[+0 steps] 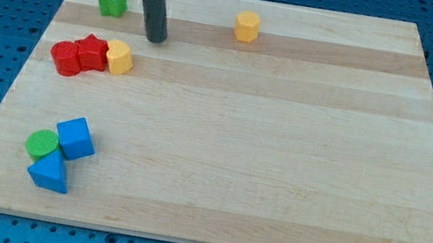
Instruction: Separate the blue triangle from the blue cube
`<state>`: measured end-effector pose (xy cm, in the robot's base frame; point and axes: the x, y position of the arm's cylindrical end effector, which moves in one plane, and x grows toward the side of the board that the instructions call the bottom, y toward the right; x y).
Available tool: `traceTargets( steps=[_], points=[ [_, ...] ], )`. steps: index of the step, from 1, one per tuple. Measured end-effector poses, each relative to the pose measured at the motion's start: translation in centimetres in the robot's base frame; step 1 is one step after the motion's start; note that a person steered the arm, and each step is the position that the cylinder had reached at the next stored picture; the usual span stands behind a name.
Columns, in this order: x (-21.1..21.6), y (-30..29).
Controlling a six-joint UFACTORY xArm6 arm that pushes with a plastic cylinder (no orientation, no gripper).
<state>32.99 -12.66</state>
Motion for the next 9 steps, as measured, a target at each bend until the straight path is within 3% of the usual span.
traceTargets(
  steps=[1, 3, 4, 6, 7, 8, 9],
  points=[
    [1.9, -0.9],
    [17.5, 8.1],
    [26.5, 9.9],
    [28.9, 9.3],
    [28.8, 4.1],
    [28.8, -8.7],
    [28.7, -13.7]
  ],
)
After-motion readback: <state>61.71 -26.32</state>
